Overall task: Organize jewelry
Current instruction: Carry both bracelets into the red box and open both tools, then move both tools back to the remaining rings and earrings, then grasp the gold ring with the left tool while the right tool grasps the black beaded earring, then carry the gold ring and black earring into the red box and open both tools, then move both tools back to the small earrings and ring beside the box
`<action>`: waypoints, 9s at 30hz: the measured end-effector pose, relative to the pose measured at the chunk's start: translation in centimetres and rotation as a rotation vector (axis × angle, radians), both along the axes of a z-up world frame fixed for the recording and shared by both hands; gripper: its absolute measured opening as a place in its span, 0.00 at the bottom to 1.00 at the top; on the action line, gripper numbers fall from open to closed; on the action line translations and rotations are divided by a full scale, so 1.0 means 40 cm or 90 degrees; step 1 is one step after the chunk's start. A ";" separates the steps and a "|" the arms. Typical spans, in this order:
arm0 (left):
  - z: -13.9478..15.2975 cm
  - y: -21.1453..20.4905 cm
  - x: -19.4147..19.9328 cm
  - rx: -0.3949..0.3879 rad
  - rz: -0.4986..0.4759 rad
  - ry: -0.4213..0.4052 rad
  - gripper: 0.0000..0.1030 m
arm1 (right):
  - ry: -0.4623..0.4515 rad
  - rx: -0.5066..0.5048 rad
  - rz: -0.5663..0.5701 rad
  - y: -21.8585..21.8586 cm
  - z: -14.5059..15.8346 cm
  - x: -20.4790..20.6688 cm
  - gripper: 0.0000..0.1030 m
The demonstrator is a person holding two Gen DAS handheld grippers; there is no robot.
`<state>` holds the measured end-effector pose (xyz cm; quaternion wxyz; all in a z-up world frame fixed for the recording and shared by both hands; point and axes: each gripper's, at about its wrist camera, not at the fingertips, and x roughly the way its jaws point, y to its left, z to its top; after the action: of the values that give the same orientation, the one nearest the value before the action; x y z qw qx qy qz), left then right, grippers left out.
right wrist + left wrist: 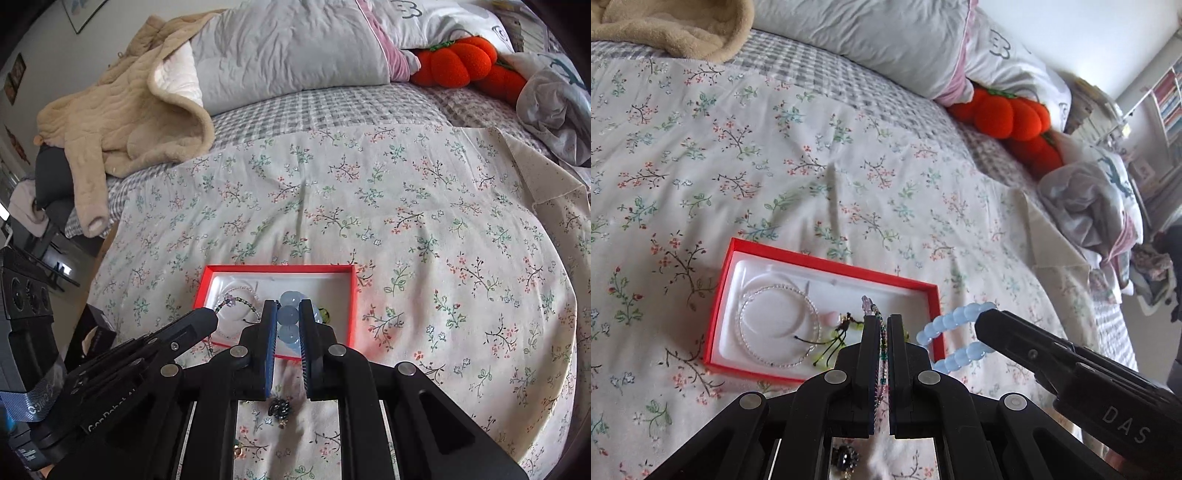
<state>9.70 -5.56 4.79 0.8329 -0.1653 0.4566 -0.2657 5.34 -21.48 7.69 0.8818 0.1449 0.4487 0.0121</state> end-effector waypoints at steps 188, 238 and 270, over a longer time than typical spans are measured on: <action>-0.080 0.148 -0.081 0.177 0.032 0.017 0.21 | 0.085 0.011 0.061 0.060 -0.124 -0.049 0.22; -0.084 0.109 -0.033 0.241 0.051 -0.001 0.41 | 0.114 0.067 0.032 -0.004 -0.182 0.091 0.22; -0.131 0.149 -0.097 0.311 0.070 0.085 0.57 | 0.166 0.032 0.036 0.006 -0.166 -0.067 0.47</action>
<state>5.83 0.39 -0.43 0.8294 -0.0010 0.5513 -0.0899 2.64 -21.26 1.04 0.8114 0.1544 0.5630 0.0288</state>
